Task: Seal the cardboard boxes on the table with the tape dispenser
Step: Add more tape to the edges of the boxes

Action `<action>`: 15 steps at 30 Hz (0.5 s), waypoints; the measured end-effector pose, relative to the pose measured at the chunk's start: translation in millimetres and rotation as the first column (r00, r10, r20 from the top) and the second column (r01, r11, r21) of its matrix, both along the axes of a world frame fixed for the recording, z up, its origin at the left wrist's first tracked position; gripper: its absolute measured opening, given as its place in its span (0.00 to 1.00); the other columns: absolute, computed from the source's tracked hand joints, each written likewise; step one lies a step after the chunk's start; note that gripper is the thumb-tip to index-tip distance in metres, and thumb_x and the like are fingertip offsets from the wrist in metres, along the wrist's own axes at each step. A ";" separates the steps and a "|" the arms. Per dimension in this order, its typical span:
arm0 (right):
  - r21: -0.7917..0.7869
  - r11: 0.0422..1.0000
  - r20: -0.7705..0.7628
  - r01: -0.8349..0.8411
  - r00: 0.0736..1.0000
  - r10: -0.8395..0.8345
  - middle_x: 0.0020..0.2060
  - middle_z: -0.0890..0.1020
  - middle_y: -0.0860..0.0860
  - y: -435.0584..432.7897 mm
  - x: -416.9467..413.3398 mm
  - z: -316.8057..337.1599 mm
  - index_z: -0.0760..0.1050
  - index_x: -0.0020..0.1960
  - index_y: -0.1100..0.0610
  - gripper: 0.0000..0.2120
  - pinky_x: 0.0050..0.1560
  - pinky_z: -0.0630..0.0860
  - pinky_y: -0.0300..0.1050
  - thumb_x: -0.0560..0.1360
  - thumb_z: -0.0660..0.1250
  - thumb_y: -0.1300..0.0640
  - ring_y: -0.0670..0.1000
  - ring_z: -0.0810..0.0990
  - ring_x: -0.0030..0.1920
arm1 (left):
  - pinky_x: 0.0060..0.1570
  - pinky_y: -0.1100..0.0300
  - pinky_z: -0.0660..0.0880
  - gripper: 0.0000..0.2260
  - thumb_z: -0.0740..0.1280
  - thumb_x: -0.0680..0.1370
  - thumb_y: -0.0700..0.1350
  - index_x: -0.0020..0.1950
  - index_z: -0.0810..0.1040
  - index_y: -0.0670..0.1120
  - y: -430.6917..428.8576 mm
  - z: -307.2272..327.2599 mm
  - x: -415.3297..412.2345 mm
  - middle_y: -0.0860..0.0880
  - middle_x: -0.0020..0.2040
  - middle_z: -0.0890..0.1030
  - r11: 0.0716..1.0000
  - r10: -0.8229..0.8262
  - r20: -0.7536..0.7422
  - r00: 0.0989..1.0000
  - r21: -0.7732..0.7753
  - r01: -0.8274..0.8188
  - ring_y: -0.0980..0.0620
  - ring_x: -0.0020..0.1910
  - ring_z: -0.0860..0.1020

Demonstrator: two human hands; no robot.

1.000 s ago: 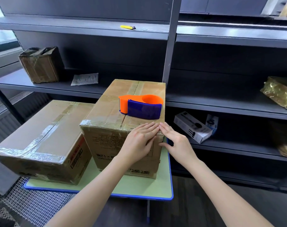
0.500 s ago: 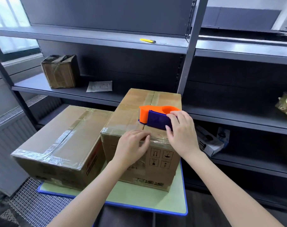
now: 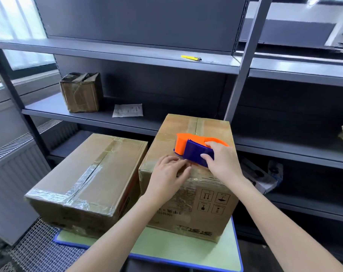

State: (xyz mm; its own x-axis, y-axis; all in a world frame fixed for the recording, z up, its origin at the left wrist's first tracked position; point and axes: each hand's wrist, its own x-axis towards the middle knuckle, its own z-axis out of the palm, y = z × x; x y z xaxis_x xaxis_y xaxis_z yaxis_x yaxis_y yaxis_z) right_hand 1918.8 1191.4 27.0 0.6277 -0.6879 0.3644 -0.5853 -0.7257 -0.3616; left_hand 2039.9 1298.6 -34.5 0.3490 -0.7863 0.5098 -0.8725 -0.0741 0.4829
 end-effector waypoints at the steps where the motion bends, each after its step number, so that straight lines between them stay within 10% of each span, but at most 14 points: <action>1: 0.033 0.999 0.035 -0.011 0.999 0.010 0.62 0.78 0.52 6.3 4.6 0.0 0.70 0.68 0.57 0.20 0.60 0.70 0.43 0.78 0.64 0.53 0.53 0.75 0.61 | 0.69 0.57 0.57 0.26 0.52 0.76 0.61 0.58 0.81 0.47 -0.7 0.9 2.8 0.51 0.54 0.82 1.000 0.011 0.007 1.000 0.016 -0.011 0.55 0.60 0.73; 4: 0.117 0.992 0.184 -0.043 0.983 0.021 0.61 0.78 0.52 24.4 22.8 0.1 0.71 0.68 0.56 0.21 0.59 0.72 0.44 0.76 0.66 0.53 0.52 0.76 0.60 | 0.64 0.62 0.60 0.24 0.54 0.78 0.62 0.51 0.81 0.47 1.0 5.9 12.1 0.54 0.49 0.82 0.998 0.039 -0.062 0.997 0.042 -0.036 0.56 0.54 0.75; 8: 0.269 0.955 0.444 -0.126 0.896 -0.007 0.53 0.83 0.52 44.0 55.3 2.5 0.77 0.62 0.58 0.18 0.54 0.76 0.44 0.73 0.70 0.57 0.49 0.80 0.50 | 0.44 0.71 0.71 0.04 0.65 0.78 0.46 0.49 0.78 0.48 15.6 22.0 30.1 0.58 0.43 0.81 0.983 -0.018 -0.553 0.833 -0.163 -0.087 0.63 0.44 0.79; 15: 0.495 0.769 0.597 -0.406 0.802 0.039 0.43 0.82 0.46 79.3 114.2 -4.9 0.79 0.54 0.55 0.07 0.49 0.79 0.46 0.77 0.65 0.60 0.48 0.81 0.46 | 0.45 0.56 0.80 0.05 0.67 0.77 0.40 0.52 0.74 0.46 50.4 35.5 71.0 0.48 0.49 0.81 0.905 -0.082 -0.812 0.577 -0.303 -0.298 0.52 0.49 0.81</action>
